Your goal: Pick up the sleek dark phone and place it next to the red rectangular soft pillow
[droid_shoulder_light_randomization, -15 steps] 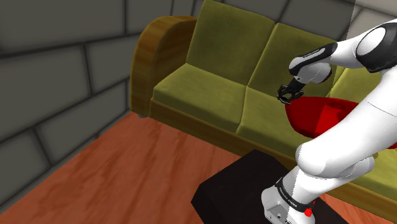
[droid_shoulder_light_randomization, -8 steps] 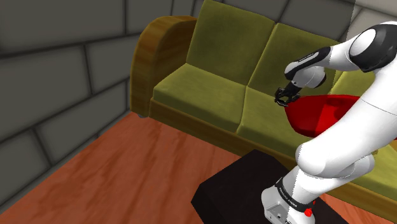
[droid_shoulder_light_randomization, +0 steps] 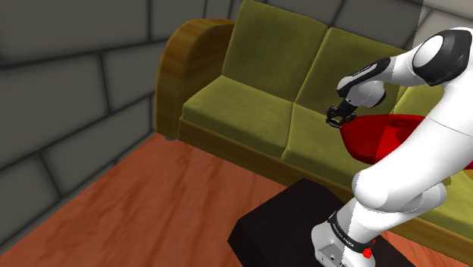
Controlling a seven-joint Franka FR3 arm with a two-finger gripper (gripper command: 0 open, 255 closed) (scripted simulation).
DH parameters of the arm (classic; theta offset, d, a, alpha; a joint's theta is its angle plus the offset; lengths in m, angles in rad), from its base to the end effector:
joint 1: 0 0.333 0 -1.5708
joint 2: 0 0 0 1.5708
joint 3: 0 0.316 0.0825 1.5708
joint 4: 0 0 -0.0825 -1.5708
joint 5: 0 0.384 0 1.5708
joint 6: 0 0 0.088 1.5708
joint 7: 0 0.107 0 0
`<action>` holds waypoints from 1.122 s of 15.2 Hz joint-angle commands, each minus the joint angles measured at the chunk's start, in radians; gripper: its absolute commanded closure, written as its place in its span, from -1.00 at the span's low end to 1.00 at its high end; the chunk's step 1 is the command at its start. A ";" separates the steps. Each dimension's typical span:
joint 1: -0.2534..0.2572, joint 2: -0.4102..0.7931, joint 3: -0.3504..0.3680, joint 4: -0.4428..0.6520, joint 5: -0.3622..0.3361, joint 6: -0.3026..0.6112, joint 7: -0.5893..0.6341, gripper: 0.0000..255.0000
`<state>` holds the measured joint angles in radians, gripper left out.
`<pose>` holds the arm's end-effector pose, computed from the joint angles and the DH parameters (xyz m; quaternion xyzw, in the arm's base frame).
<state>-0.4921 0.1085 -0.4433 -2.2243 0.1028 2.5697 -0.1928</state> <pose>0.3337 -0.4514 0.3553 0.9112 -0.3928 0.1102 0.0578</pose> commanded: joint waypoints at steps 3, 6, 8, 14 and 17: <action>-0.005 0.020 -0.003 -0.015 0.008 -0.011 -0.003 -1.00; -0.007 0.010 -0.005 -0.009 0.000 -0.026 -0.001 -1.00; 0.001 -0.051 -0.014 -0.006 -0.048 -0.082 0.033 -1.00; 0.004 -0.102 -0.015 0.001 -0.086 -0.135 0.060 -1.00; 0.004 -0.102 -0.015 0.002 -0.086 -0.135 0.060 -1.00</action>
<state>-0.4881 0.0062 -0.4586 -2.2228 0.0168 2.4346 -0.1333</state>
